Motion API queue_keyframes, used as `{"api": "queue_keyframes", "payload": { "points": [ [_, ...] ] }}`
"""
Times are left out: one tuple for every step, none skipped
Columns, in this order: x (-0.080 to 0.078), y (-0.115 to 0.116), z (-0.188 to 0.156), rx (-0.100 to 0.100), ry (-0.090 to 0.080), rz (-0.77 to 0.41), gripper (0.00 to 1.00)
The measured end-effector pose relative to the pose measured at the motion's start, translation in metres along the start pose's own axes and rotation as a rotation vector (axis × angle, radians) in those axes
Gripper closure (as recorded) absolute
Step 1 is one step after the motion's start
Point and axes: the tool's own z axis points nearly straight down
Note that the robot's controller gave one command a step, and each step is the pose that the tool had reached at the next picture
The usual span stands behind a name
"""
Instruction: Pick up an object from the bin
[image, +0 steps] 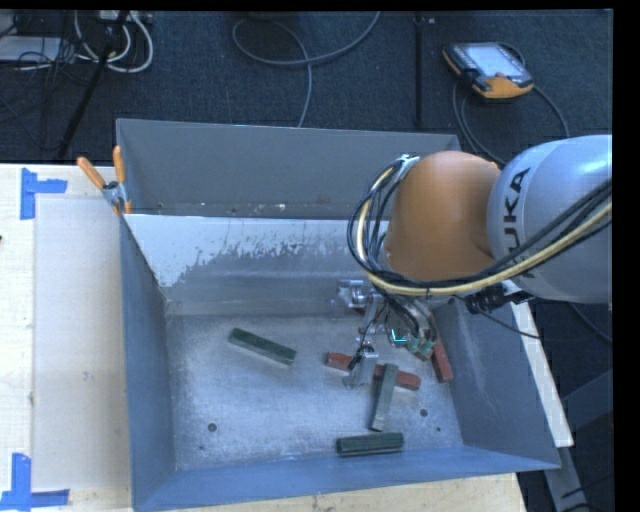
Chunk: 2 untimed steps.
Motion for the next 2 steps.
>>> {"api": "queue_keyframes", "payload": {
  "points": [
    [-0.002,0.0,-0.004,0.0,-0.008,0.001,0.0],
    [-0.045,-0.038,0.041,-0.001,-0.016,0.046,0.0]
  ]
}}
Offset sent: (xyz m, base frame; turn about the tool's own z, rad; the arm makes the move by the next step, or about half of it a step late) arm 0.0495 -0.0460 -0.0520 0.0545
